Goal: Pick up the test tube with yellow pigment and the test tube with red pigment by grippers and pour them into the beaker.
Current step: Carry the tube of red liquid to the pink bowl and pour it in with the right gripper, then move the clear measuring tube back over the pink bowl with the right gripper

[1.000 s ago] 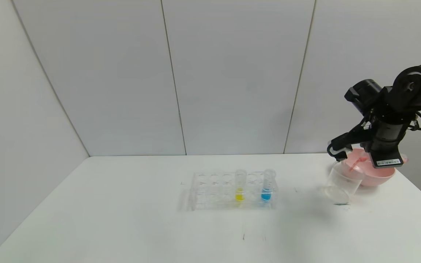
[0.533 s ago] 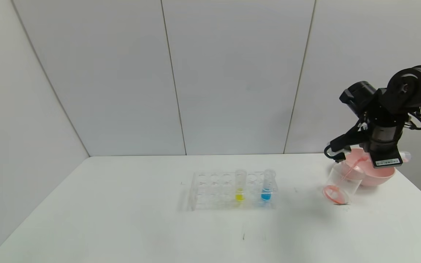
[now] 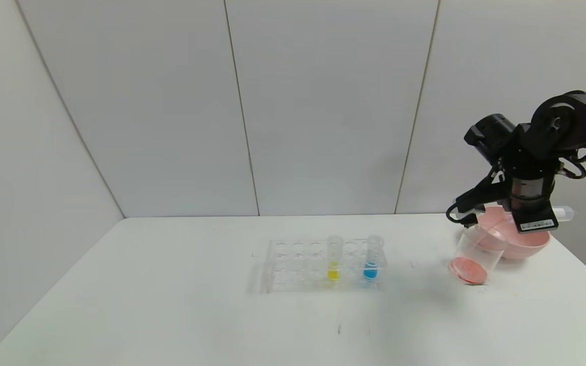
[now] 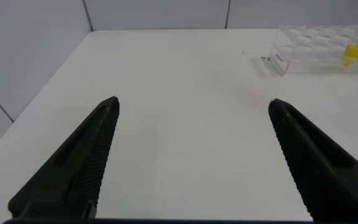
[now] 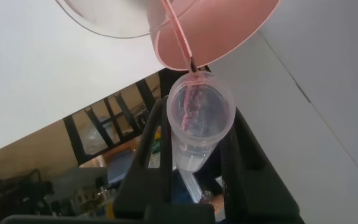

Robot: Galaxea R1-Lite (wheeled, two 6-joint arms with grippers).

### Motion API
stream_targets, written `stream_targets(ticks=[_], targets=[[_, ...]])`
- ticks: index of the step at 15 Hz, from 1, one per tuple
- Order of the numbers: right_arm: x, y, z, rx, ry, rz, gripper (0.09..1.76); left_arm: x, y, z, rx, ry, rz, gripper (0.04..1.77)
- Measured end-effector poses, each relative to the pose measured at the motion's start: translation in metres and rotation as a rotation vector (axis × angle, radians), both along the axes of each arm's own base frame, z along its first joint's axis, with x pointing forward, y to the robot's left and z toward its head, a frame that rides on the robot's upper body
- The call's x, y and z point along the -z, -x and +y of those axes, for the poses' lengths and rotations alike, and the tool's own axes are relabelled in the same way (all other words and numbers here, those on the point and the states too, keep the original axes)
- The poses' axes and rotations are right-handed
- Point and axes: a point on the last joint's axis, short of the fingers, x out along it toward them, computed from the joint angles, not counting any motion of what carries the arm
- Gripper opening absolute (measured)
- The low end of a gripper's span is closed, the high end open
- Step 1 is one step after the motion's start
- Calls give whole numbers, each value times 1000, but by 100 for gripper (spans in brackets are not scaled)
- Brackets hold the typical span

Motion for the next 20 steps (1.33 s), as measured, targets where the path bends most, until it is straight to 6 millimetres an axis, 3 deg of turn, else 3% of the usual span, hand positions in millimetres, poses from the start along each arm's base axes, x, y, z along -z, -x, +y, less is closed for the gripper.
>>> stream_targets(ticks=[16,20], targets=[[-7,5,7,1,22,-30,51,0,0,0,0,0,0,172],[-15,12,-4,-46,-200,3,51,0,0,0,0,0,0,172]])
